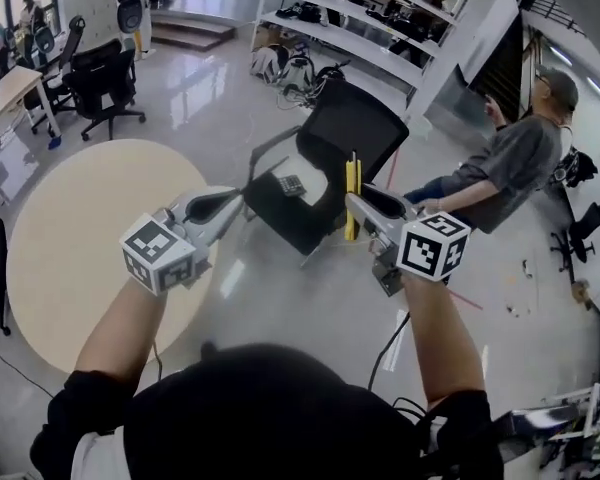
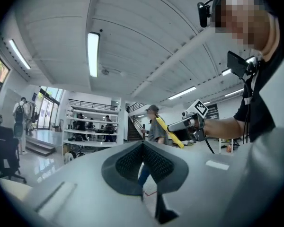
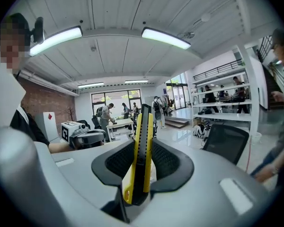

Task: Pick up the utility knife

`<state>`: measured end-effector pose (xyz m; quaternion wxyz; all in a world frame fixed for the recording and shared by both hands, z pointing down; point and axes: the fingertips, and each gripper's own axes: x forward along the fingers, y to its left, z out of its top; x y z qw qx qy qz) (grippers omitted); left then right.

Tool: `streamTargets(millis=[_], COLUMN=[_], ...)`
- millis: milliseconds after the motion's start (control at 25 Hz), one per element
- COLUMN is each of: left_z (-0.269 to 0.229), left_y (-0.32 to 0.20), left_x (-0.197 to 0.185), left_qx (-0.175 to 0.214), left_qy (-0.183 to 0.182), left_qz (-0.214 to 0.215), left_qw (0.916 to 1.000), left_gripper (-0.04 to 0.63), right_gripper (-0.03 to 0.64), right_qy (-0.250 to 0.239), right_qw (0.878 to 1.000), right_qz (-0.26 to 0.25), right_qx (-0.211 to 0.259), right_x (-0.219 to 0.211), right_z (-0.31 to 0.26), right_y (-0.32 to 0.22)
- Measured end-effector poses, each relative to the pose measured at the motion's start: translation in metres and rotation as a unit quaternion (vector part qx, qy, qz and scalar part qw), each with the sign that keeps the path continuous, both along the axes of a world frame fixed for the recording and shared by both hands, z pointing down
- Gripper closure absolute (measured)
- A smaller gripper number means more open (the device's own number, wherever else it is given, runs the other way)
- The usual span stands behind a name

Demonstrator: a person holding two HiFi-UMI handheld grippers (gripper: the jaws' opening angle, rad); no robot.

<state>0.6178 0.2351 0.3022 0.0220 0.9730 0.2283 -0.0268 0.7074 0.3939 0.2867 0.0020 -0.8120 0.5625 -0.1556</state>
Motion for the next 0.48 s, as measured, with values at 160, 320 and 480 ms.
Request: streamTargets(millis=[160,320,480], left_z=[-0.005,-0.012,-0.010], left_y=[0.062,0.114,0.148], left_x=[-0.002,-0.001,0.003], left_qx=[-0.016,-0.026,-0.030], left_qy=[0.002,-0.002,-0.009], left_qz=[0.047,0.090,0.125], left_qw=[0.9988,0.9956,0.9917], left_gripper=[0.595,0.595,0.595], right_gripper=[0.489,0.489,0.488], right_qy=[-0.002,-0.006,0.003], right_qw=[0.999,0.994,0.988], right_qz=[0.045,0.089,0.129], right_qx=[0.026,0.056,0.087], right_x=[-0.016,-0.029,-0.041], right_z=[-0.009,-0.016,-0.026], right_y=[0.079,0.149,0.207])
